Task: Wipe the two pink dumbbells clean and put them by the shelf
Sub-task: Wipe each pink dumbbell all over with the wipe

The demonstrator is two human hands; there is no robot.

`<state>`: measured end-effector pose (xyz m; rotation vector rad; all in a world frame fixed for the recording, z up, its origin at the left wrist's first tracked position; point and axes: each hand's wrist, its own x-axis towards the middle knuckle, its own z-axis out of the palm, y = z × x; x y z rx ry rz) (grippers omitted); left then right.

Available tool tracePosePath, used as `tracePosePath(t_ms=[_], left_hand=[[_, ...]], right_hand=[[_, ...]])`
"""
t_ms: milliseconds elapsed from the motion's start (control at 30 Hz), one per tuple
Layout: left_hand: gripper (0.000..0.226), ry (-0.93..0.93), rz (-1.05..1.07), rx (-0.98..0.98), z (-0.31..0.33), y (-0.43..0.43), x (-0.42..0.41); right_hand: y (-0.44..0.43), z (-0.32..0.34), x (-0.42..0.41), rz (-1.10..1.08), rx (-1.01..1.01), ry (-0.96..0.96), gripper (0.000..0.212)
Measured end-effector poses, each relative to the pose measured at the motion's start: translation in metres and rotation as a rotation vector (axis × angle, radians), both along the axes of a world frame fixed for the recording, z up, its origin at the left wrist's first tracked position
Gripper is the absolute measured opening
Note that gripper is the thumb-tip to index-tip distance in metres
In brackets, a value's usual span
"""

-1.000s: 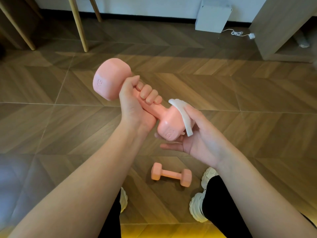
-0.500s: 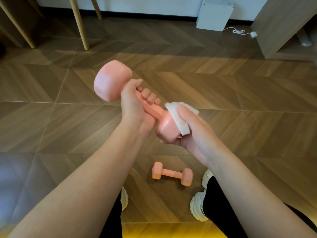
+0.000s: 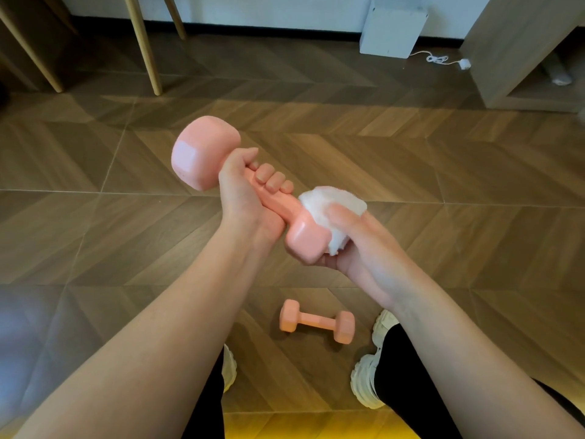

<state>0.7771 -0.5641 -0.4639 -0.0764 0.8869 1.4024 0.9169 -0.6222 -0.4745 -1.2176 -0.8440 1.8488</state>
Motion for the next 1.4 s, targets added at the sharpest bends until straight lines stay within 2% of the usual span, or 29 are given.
tracePosePath(t_ms=[133,233,333,467,600,700,800,867,967,1033,1100,1133,1267,1400], left_hand=[[0.031,0.021,-0.012,0.006,-0.001,-0.003,0.002],[0.03,0.016,-0.024,0.009,-0.001,-0.003,0.004],[0.032,0.016,-0.018,0.018,0.0,-0.001,0.003],[0.033,0.005,-0.023,0.045,0.0,-0.002,0.0],[0.032,0.059,-0.083,0.114,-0.001,-0.005,0.0],[0.031,0.113,-0.092,0.12,0.0,-0.005,0.002],[0.029,0.082,-0.051,0.068,0.002,-0.003,0.0],[0.029,0.076,-0.039,0.044,0.002,-0.003,-0.001],[0.033,0.106,-0.05,0.055,0.0,-0.004,-0.001],[0.035,0.135,-0.067,0.083,0.002,-0.004,-0.001],[0.036,0.145,-0.082,0.118,0.004,-0.005,-0.001],[0.036,0.141,-0.084,0.131,0.005,-0.005,-0.002],[0.037,0.102,-0.077,0.155,0.006,-0.005,-0.005],[0.037,0.142,-0.113,0.173,0.005,-0.006,-0.002]], right_hand=[[-0.002,-0.007,-0.007,-0.031,0.023,-0.131,0.064],[-0.001,-0.005,-0.012,-0.116,-0.02,-0.131,0.043],[0.001,-0.001,-0.007,-0.152,-0.091,-0.006,0.035],[0.001,-0.001,0.003,-0.082,-0.177,0.219,0.044],[0.003,-0.006,-0.003,-0.039,-0.294,0.292,0.04],[0.004,-0.01,-0.004,-0.032,-0.238,0.258,0.038],[0.002,-0.009,0.003,0.02,-0.136,0.245,0.057],[0.0,-0.008,0.006,0.023,-0.082,0.22,0.055],[-0.001,-0.008,0.001,-0.016,-0.104,0.174,0.056],[0.001,-0.009,-0.007,-0.08,-0.139,0.145,0.046],[0.002,-0.009,-0.01,-0.181,-0.18,0.119,0.022],[0.002,-0.008,-0.01,-0.206,-0.196,0.134,0.019],[-0.007,-0.004,-0.003,-0.133,-0.177,0.303,0.048],[-0.005,-0.008,-0.009,-0.027,-0.209,0.212,0.058]])
